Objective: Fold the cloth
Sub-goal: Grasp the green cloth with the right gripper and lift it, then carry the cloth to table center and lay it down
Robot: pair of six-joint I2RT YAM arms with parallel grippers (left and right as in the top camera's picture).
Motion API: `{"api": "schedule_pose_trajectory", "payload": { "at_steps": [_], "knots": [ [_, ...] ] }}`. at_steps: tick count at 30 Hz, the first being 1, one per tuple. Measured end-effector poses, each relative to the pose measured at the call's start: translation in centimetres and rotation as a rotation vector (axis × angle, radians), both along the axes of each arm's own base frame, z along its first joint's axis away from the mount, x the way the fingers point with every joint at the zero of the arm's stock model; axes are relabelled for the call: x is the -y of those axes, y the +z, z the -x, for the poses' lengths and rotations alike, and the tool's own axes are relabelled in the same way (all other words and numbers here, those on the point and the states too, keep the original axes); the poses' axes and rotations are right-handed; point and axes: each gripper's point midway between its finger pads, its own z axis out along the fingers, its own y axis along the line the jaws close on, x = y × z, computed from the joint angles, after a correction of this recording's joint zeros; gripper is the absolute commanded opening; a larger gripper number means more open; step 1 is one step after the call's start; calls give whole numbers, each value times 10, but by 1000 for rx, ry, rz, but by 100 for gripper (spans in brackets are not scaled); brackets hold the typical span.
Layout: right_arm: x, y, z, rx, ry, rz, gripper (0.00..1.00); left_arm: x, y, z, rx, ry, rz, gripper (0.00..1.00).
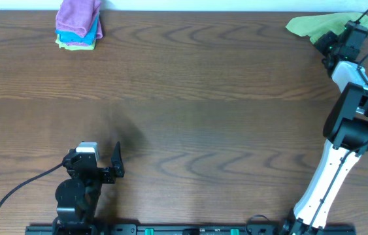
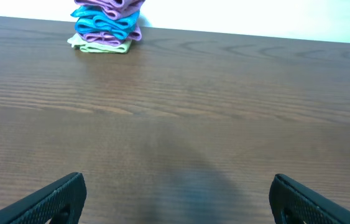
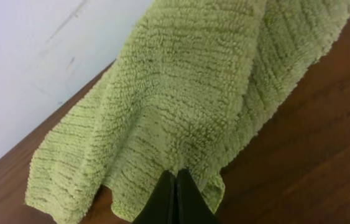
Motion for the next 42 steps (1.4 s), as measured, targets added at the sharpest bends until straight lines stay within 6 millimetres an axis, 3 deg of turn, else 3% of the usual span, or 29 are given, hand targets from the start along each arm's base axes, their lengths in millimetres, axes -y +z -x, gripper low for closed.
{"api": "schedule_pose_trajectory", "payload": {
  "at_steps": [9, 18, 20, 27, 31, 34, 38, 40, 42],
  "knots": [
    [-6, 5, -4, 24, 30, -17, 1, 0, 0, 0, 0, 0, 0, 95],
    [-40, 59, -33, 131, 217, -53, 1, 0, 0, 0, 0, 0, 0, 95],
    [-59, 72, -39, 132, 281, -56, 1, 0, 0, 0, 0, 0, 0, 95],
    [-157, 103, -46, 84, 549, -24, 1, 0, 0, 0, 0, 0, 0, 95],
    [-204, 117, -36, 41, 670, 22, 1, 0, 0, 0, 0, 0, 0, 95],
    [-231, 138, -24, 21, 729, 66, 1, 0, 0, 0, 0, 0, 0, 95],
    [-255, 185, -1, 24, 789, 152, 1, 0, 0, 0, 0, 0, 1, 95],
    [-271, 231, 20, 56, 833, 214, 1, 0, 0, 0, 0, 0, 1, 95],
    [-281, 252, 34, 64, 857, 238, 1, 0, 0, 0, 0, 1, 2, 95]
  ]
}}
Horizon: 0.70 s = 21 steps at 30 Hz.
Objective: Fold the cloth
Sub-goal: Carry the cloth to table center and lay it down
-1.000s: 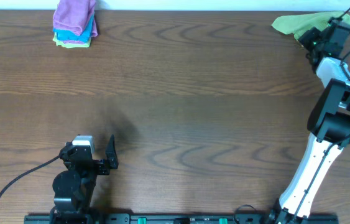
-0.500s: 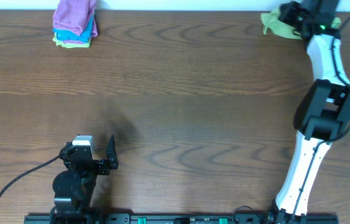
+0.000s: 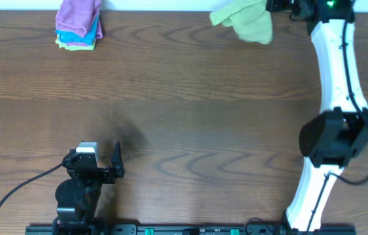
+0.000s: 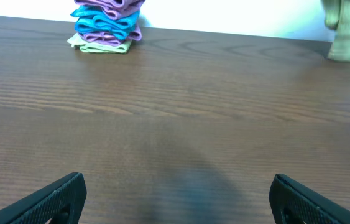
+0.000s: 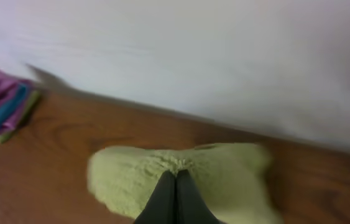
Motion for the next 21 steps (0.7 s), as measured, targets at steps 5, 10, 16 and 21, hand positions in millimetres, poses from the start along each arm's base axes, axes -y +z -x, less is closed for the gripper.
{"api": "schedule_pose_trajectory", "payload": {
  "at_steps": [5, 10, 16, 21],
  "knots": [
    [-29, 29, 40, -26, 65, 37, 2, 0, 0, 0, 0, 0, 0, 95],
    [-52, 31, 83, -121, 126, 72, 1, 0, 0, 0, 0, 0, 0, 95],
    [-49, 52, 120, -135, 86, 184, 1, 0, 0, 0, 0, 0, 0, 95],
    [-15, 70, 145, -141, -51, 299, 1, 0, 0, 0, 0, 0, 0, 95]
  ]
}}
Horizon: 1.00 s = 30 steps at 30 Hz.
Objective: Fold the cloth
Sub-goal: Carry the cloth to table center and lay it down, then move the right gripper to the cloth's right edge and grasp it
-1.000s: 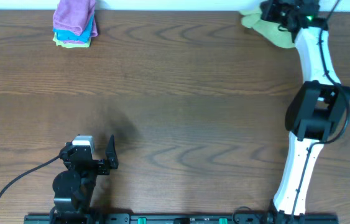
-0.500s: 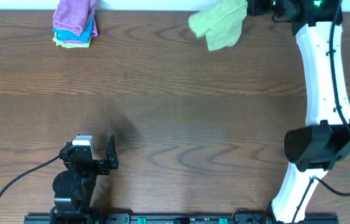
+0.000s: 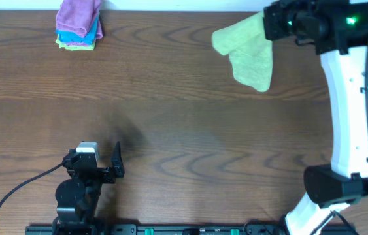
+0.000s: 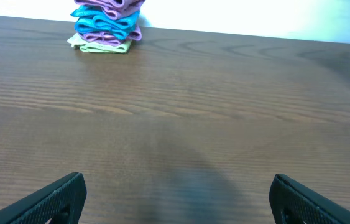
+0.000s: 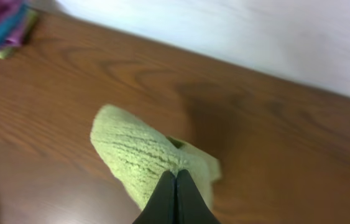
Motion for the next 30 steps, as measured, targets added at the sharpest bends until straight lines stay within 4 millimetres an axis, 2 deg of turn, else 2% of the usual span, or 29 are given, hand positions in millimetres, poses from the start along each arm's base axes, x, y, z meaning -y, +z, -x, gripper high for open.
{"api": "schedule_pose_trajectory", "payload": {
  "at_steps": [3, 5, 7, 9, 11, 13, 15, 17, 18, 19, 20, 21, 22, 23, 26, 30],
  "knots": [
    [1, -2, 19, -50, -6, 9, 1, 0, 0, 0, 0, 0, 0, 95],
    [-17, -7, 32, -97, 51, -23, 1, 0, 0, 0, 0, 0, 0, 95],
    [-49, -9, 48, -139, 153, -80, 1, 0, 0, 0, 0, 0, 0, 95],
    [-97, -7, 69, -170, 298, -147, 1, 0, 0, 0, 0, 0, 0, 95],
    [-132, -5, 88, -186, 405, -182, 1, 0, 0, 0, 0, 0, 0, 95],
    [-164, -2, 110, -204, 507, -208, 1, 0, 0, 0, 0, 0, 0, 95],
    [-181, -2, 122, -211, 557, -211, 1, 0, 0, 0, 0, 0, 0, 95],
    [-176, -6, 121, -215, 532, -174, 1, 0, 0, 0, 0, 0, 0, 95],
    [-166, -10, 117, -216, 492, -134, 3, 0, 0, 0, 0, 0, 0, 95],
    [-150, -17, 110, -217, 423, -71, 36, 0, 0, 0, 0, 0, 0, 95],
    [-138, -20, 105, -221, 368, -37, 53, 0, 0, 0, 0, 0, 0, 95],
    [-122, -24, 99, -222, 310, 8, 58, 0, 0, 0, 0, 0, 0, 95],
    [-107, -28, 93, -224, 256, 44, 73, 0, 0, 0, 0, 0, 0, 95],
    [-93, -30, 87, -225, 204, 75, 99, 0, 0, 0, 0, 0, 0, 95],
    [-60, -37, 71, -224, 92, 135, 99, 0, 0, 0, 0, 0, 0, 95],
    [-50, -49, 61, -249, 49, 163, 99, 0, 0, 0, 0, 0, 0, 95]
  ]
}}
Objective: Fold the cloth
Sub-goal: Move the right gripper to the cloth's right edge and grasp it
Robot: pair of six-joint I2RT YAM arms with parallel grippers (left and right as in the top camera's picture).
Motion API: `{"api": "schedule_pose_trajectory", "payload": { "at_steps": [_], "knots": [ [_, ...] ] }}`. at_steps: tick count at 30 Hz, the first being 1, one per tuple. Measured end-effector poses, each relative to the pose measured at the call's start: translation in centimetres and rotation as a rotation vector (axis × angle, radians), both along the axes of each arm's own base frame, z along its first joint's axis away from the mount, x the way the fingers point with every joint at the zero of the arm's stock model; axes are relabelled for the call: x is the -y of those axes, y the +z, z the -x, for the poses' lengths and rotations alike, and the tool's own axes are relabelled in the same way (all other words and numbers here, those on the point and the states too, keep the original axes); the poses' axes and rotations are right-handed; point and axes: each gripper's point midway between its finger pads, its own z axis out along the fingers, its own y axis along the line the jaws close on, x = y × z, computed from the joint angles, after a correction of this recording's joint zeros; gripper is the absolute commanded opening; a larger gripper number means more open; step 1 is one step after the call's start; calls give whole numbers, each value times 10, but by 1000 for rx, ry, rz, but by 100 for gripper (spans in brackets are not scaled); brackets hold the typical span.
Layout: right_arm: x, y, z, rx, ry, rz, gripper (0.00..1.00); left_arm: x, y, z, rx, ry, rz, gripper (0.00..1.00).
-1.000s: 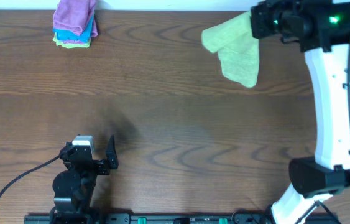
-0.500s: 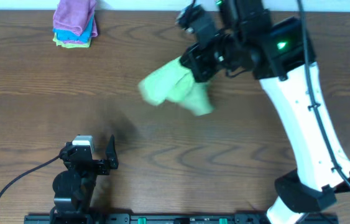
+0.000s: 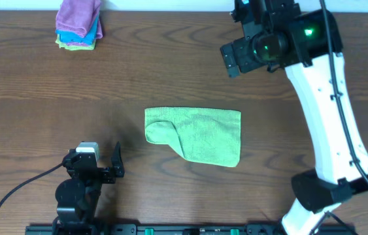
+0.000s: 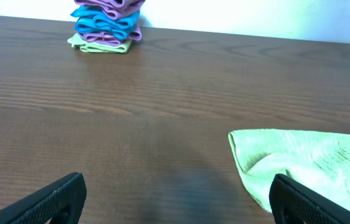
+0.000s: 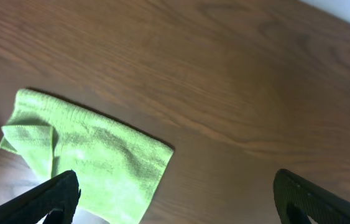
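A green cloth [image 3: 197,135] lies spread on the middle of the table, its left corner turned over on itself; it also shows in the left wrist view [image 4: 305,162] and the right wrist view [image 5: 87,155]. My right gripper [image 5: 175,199] hangs open high above the table, behind and to the right of the cloth, with nothing between its fingers; the overhead view shows its wrist [image 3: 262,36]. My left gripper [image 4: 178,199] rests open near the front edge, left of the cloth, its body [image 3: 95,166] low on the table.
A stack of folded cloths, purple, blue and pale green [image 3: 78,25], sits at the far left edge of the table [image 3: 40,98]; it also shows in the left wrist view [image 4: 106,26]. The right arm's white links [image 3: 331,117] stand over the table's right side.
The right gripper has opened and let go of the green cloth. The cloth, which hung from it at the back right, now lies on the middle of the table. The left arm is unchanged.
The right gripper was shut on the green cloth at the table's far right corner. Then it held the cloth hanging along the back edge, and later nearer the middle right. Now the cloth lies loose at the centre and the gripper is open above it.
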Motion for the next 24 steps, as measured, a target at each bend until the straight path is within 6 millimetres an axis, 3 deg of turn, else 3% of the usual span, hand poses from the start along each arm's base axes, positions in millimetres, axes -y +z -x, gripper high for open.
{"api": "schedule_pose_trajectory", "payload": {
  "at_steps": [2, 3, 5, 11, 16, 24],
  "knots": [
    [-3, -12, -4, -33, 3, -3, 99, 0, 0, 0, 0, 0, 0, 95],
    [-7, -20, -4, -61, 13, -10, 93, 0, 0, 0, 0, 0, 0, 95],
    [-15, -37, 2, -144, 62, -24, 72, 0, 0, 0, 0, 0, 0, 95],
    [-53, -94, 26, -374, 272, -84, 70, 0, 0, 0, 0, 0, 0, 95],
    [-73, -98, 41, -411, 368, -93, 71, 0, 0, 0, 0, 0, 0, 95],
    [-67, -86, 60, -441, 388, -90, 71, 0, 0, 0, 0, 0, 0, 95]
  ]
}}
